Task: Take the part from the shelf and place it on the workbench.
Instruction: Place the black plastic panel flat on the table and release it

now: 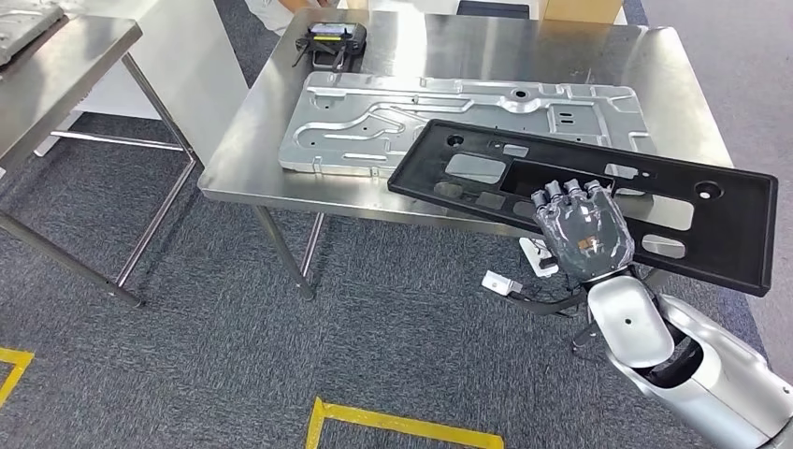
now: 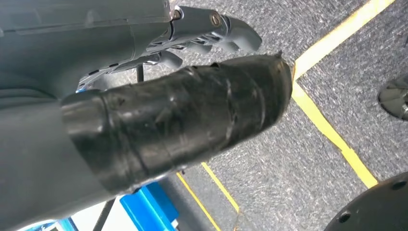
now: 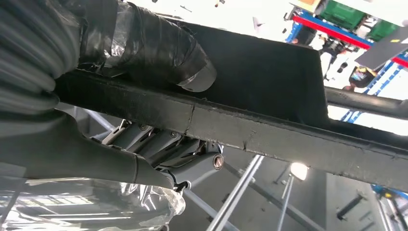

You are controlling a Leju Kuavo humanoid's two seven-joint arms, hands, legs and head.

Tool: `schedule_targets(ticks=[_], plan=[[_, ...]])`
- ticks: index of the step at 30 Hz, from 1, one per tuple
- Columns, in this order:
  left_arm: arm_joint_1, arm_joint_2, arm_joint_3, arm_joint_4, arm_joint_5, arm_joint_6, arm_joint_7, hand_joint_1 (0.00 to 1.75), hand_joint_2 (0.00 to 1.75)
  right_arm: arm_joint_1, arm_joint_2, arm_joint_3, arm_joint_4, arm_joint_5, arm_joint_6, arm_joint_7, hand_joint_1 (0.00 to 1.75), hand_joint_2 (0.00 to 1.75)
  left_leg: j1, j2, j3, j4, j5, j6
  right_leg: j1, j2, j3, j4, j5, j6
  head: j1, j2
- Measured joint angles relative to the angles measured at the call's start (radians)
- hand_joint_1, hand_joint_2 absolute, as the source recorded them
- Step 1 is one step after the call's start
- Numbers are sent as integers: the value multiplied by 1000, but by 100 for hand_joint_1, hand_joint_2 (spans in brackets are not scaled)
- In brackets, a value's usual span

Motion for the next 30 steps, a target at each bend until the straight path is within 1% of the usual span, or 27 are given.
schedule_targets(ticks=[1,2,4,5,6,7,8,9,10,11,12,13,15,16,17,18,19,20,21,22,23,24,25,26,27,29,30], plan=[[-2,1,-1,0,0,-1,1,0,0,-3,3,3,4,4,-6,2,175,175,1,2,-14,33,-14,-5,-1,-1,9,-3,-4,-7,-3,0],[-3,2,-2,0,0,-1,3,0,0,-6,5,7,8,7,-11,5,175,175,2,4,-41,84,-33,-9,-1,-2,17,-6,-8,-13,-5,0],[-3,3,-3,0,0,-4,6,0,0,-9,10,15,17,10,-15,10,175,175,2,6,-127,218,-70,-15,3,-3,29,-7,-18,-21,-8,0],[-2,3,-4,0,0,-5,6,0,0,-8,11,20,21,11,-16,12,175,175,2,6,-165,263,-72,-14,6,-3,35,-7,-23,-22,-8,0],[-1,3,-4,0,-1,-7,7,0,0,-8,12,25,24,11,-16,15,175,175,2,6,-187,276,-56,-11,9,-2,42,-7,-29,-24,-8,0],[0,3,-4,0,-1,-9,6,0,0,-7,13,29,28,11,-18,19,175,175,0,6,-188,249,-19,-5,13,-1,51,-7,-35,-25,-8,0],[1,4,-5,0,-1,-10,6,0,0,-7,14,31,30,10,-20,23,175,175,-3,5,-171,188,30,5,17,0,62,-8,-42,-25,-8,0],[2,6,-5,0,-2,-11,5,0,0,-7,14,33,33,10,-23,26,175,175,-8,5,-146,121,71,18,18,0,71,-9,-49,-25,-7,0],[3,8,-6,0,-2,-11,4,0,0,-7,14,34,34,10,-26,30,175,175,-13,5,-121,65,100,30,20,1,78,-11,-54,-23,-6,0],[3,11,-6,0,-3,-11,4,0,0,-6,14,35,36,9,-29,32,175,175,-18,5,-103,25,110,40,19,2,80,-14,-57,-20,-5,0],[3,13,-6,0,-3,-10,3,0,0,-3,13,36,36,8,-32,34,175,175,-22,5,-95,8,106,47,17,2,80,-17,-59,-15,-5,0],[2,13,-6,0,-3,-9,2,0,0,2,13,36,36,7,-33,35,175,175,-24,5,-89,-3,103,50,17,2,82,-22,-59,-10,-6,0],[-1,13,-7,0,-2,-6,2,0,0,13,13,36,34,6,-35,35,175,175,-18,6,-68,-34,101,52,18,1,90,-29,-64,1,-7,0],[-1,13,-8,0,-1,-4,2,0,0,16,12,36,32,6,-37,35,175,175,-14,8,-52,-50,102,52,20,0,88,-17,-74,5,-6,0],[0,13,-8,0,0,-4,2,0,0,17,12,36,31,6,-39,36,175,175,-9,9,-37,-65,102,53,20,0,72,18,-90,9,-4,0],[2,12,-9,0,1,-3,3,0,0,18,12,35,30,6,-40,37,175,175,-9,10,-27,-71,99,54,18,-1,42,73,-110,12,-3,0],[3,12,-10,0,3,-3,4,0,0,21,11,36,29,6,-41,37,175,175,-8,11,-21,-72,95,55,15,-1,2,135,-130,15,-2,0],[3,12,-10,0,5,-3,5,0,0,26,11,37,29,6,-41,37,175,175,-7,10,-16,-71,89,55,12,-1,-38,188,-139,19,-2,0],[3,11,-11,0,6,-3,6,0,0,31,11,39,29,6,-41,37,175,175,-6,9,-11,-68,81,54,8,-2,-64,212,-130,24,-2,0],[3,11,-11,0,7,-3,7,0,0,35,11,40,29,6,-41,36,175,175,-5,7,-4,-63,72,51,4,-2,-73,201,-101,29,-3,0],[4,10,-11,0,7,-3,7,0,0,36,11,40,29,6,-41,36,175,175,-2,6,2,-55,61,46,0,-3,-64,157,-56,35,-3,0],[4,9,-11,0,7,-4,8,0,0,37,11,40,29,6,-41,36,175,175,0,5,7,-44,48,41,-3,-4,-44,101,-17,40,-3,0],[4,10,-11,0,7,-4,8,0,0,37,12,40,28,6,-41,37,175,175,1,4,9,-32,35,33,-3,-5,-24,50,7,43,-1,0],[3,10,-12,0,7,-5,8,0,0,37,12,40,26,6,-40,37,175,175,0,3,8,-22,25,26,-3,-5,-9,19,16,38,1,0],[3,11,-12,0,7,-5,8,0,0,38,12,41,25,6,-40,37,175,175,-2,2,5,-15,18,20,0,-4,-4,8,9,31,0,0],[3,12,-13,0,7,-6,6,0,0,41,12,40,21,7,-40,39,175,175,-3,3,4,-12,12,12,2,1,-3,8,0,10,-3,0],[2,12,-13,0,7,-6,5,0,0,43,11,40,18,8,-42,42,175,175,-2,4,5,-8,7,8,1,2,0,7,-2,3,-4,0]])
